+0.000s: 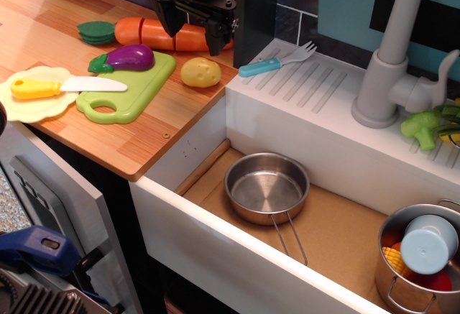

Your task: Put potato in pot or pan

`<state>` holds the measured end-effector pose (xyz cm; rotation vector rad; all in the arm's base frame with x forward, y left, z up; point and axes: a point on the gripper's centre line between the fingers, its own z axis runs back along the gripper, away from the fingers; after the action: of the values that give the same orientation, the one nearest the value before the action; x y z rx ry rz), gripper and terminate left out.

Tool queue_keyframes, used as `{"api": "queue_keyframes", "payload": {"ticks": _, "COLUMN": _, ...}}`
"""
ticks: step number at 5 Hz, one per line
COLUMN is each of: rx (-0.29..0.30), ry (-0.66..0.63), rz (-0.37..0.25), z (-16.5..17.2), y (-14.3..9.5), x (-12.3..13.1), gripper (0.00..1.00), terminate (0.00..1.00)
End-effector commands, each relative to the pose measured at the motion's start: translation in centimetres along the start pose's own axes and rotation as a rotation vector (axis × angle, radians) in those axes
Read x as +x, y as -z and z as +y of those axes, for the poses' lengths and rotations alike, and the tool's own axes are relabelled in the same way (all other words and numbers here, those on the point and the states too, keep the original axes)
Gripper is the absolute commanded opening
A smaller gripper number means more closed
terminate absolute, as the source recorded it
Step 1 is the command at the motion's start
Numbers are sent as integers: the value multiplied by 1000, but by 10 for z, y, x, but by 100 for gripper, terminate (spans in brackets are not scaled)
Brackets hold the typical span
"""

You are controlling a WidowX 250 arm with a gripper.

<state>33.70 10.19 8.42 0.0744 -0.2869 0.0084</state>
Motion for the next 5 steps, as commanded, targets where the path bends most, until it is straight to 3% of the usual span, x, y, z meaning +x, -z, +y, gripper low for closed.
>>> {"api": "queue_keyframes", "payload": {"ticks": 1, "rx": 0, "ry": 0, "rz": 0, "z": 0, "y": 0, "x": 0, "gripper": 100, "terminate": 0}}
{"api": "queue_keyframes", "payload": {"ticks": 2, "rx": 6, "ry": 13, "rz": -33, "z": 4, "y": 10, "x": 9, "gripper": 100, "terminate": 0}}
{"api": "queue_keyframes", "payload": {"ticks": 5, "rx": -51, "ry": 27, "rz": -60, "z": 7, "y": 44, "x": 3, "gripper": 100, "terminate": 0}}
